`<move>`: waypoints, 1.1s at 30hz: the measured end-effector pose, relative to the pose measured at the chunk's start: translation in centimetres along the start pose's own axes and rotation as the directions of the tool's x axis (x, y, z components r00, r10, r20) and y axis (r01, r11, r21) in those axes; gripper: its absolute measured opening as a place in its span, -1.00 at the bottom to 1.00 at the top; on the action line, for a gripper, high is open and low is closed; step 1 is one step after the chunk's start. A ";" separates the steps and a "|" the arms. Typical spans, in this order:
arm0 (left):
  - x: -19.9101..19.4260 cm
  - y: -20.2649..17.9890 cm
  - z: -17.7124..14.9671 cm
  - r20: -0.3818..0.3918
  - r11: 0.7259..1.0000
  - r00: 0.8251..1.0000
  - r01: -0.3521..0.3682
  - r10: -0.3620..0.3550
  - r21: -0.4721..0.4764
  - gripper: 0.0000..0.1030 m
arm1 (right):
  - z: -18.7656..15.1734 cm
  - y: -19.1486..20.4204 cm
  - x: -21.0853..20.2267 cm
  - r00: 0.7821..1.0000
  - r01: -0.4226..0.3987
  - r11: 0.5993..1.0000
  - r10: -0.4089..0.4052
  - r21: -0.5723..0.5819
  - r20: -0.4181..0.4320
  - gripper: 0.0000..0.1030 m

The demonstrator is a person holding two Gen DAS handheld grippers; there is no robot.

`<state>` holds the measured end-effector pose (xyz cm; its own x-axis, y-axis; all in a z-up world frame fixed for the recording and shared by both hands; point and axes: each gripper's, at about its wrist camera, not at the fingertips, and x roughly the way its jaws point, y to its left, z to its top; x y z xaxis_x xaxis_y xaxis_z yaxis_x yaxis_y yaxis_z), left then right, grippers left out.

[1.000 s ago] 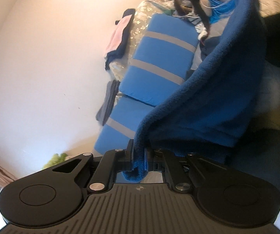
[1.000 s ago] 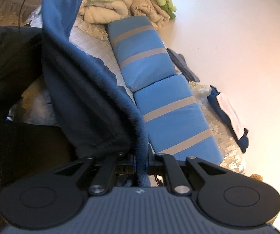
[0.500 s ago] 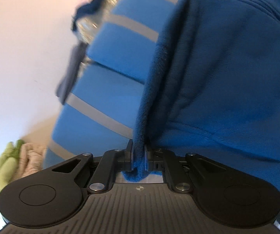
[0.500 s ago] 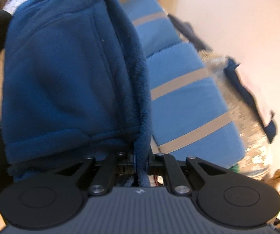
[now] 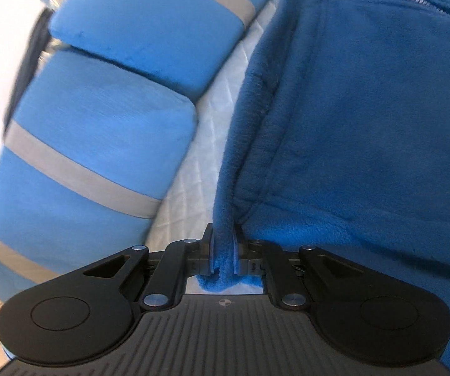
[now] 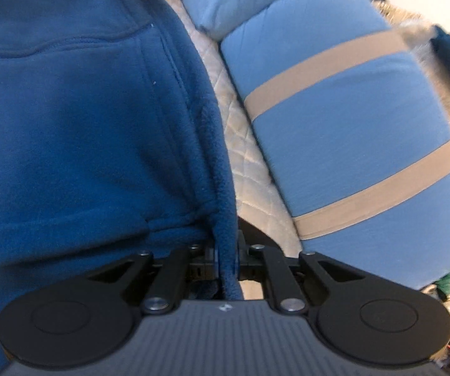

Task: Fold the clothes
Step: 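Lay the hoodie flat on the bed and open both grippers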

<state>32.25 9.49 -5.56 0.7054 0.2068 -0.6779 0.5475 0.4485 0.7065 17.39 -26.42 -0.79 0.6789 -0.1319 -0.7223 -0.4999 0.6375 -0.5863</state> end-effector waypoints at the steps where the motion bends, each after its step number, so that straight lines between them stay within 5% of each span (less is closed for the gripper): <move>1: 0.6 0.0 -0.1 -0.005 1.000 1.000 0.009 -0.009 -0.008 -0.82 | 0.0 -0.1 0.8 1.000 -0.010 1.000 0.010 0.007 -0.010 -0.83; 8: 2.3 -0.8 -0.7 -0.015 0.999 1.000 0.009 -0.010 -0.045 -0.59 | -0.7 -0.4 3.5 0.997 -0.056 0.996 0.059 0.069 -0.048 -0.76; 14: 2.1 -1.3 -0.5 -0.095 0.981 0.980 -0.180 0.174 -0.069 -0.29 | -1.0 -1.0 3.4 0.996 0.020 0.984 -0.006 0.175 -0.085 0.16; 17: 0.2 0.0 -1.1 -0.093 0.966 0.974 -0.219 0.208 -0.134 -0.23 | -1.2 -1.5 1.8 0.995 0.079 0.976 -0.066 0.201 -0.072 0.64; 20: -2.7 1.3 -1.3 -0.056 0.955 0.978 -0.209 0.201 -0.211 -0.21 | -1.6 -2.3 -0.4 0.996 0.085 0.960 -0.076 0.267 -0.043 0.79; 23: -6.1 1.8 -1.4 0.001 0.947 0.990 -0.137 0.144 -0.290 -0.18 | -2.3 -3.3 -2.8 0.999 0.041 0.935 -0.046 0.352 0.006 0.96; 26: -7.8 2.8 0.2 0.072 0.919 0.997 0.023 0.006 -0.393 -0.18 | -2.7 -4.9 -3.8 0.999 -0.021 0.903 0.001 0.429 0.046 0.98; 31: -7.1 3.8 1.0 0.155 0.791 0.970 0.244 -0.189 -0.562 -0.18 | -0.5 -2.9 -5.1 0.982 -0.176 0.824 0.111 0.539 0.152 0.90; 33: -7.2 3.5 0.6 0.174 0.757 0.961 0.277 -0.215 -0.592 -0.18 | -0.4 -2.1 -4.9 0.973 -0.223 0.787 0.150 0.575 0.173 0.65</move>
<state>29.38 9.06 1.91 0.6382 -0.0491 -0.7683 0.3429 0.9116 0.2266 14.88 -27.44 3.78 0.6790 0.0983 -0.7275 -0.2361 0.9676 -0.0897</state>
